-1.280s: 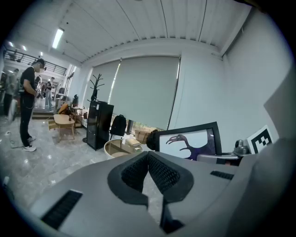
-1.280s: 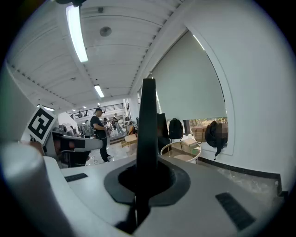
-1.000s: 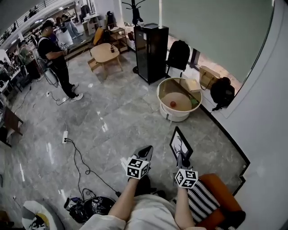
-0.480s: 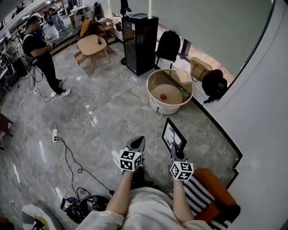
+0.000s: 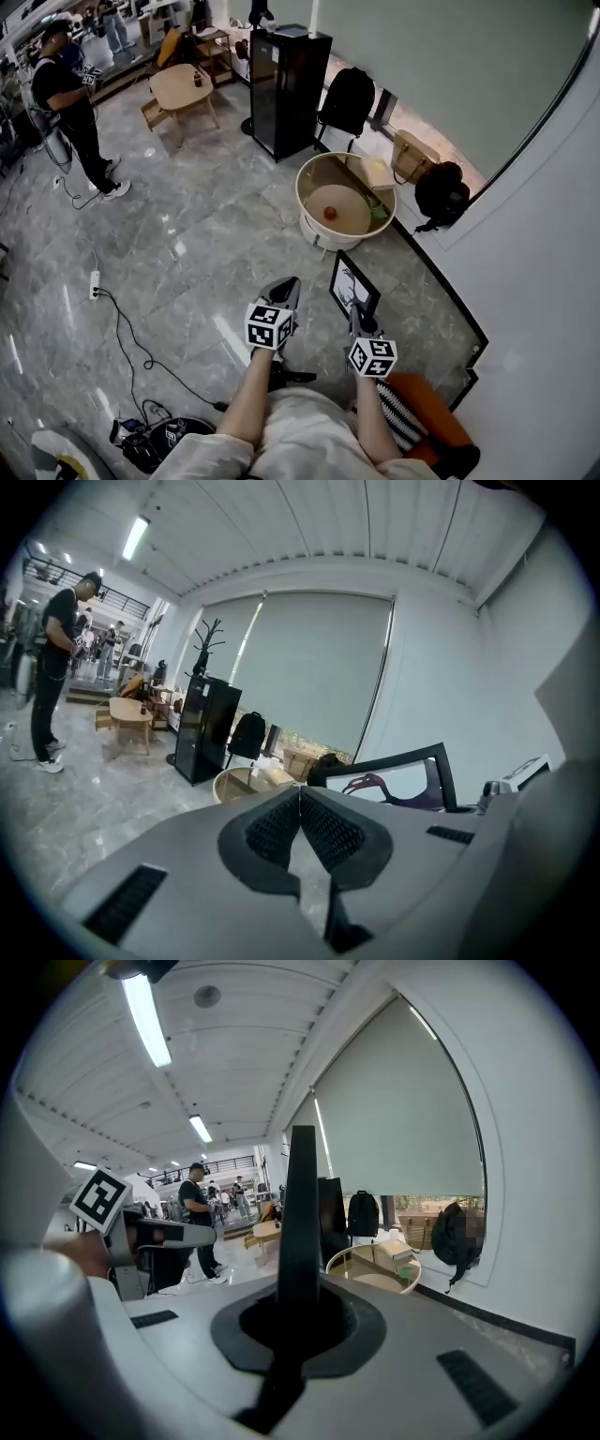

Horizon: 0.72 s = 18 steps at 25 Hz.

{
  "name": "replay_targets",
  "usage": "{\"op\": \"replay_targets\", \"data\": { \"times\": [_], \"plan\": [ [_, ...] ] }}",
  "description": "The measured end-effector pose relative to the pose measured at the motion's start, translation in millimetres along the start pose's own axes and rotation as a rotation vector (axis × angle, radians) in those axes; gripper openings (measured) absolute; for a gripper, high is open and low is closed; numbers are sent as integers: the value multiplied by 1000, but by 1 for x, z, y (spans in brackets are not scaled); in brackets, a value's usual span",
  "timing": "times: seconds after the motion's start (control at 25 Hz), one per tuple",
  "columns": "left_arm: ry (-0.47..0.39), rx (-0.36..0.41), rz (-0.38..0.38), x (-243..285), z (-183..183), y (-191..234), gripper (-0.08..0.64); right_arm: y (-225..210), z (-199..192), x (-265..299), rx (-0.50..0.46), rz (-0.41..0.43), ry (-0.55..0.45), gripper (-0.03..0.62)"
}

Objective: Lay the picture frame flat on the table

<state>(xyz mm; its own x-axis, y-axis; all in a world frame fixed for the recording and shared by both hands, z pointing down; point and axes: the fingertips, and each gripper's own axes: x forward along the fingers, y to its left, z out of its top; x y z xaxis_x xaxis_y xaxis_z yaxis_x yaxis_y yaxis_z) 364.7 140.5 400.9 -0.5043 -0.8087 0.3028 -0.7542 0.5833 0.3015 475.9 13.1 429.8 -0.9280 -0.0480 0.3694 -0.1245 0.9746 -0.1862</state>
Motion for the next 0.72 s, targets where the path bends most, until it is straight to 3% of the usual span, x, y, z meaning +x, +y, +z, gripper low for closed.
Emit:
{"op": "replay_targets", "data": {
  "times": [0.36, 0.72],
  "plan": [
    [30, 5, -36, 56, 38, 63, 21, 4, 34, 92, 18, -18, 12, 40],
    [57, -2, -43, 63, 47, 136, 21, 24, 37, 154, 76, -57, -2, 40]
  ]
}}
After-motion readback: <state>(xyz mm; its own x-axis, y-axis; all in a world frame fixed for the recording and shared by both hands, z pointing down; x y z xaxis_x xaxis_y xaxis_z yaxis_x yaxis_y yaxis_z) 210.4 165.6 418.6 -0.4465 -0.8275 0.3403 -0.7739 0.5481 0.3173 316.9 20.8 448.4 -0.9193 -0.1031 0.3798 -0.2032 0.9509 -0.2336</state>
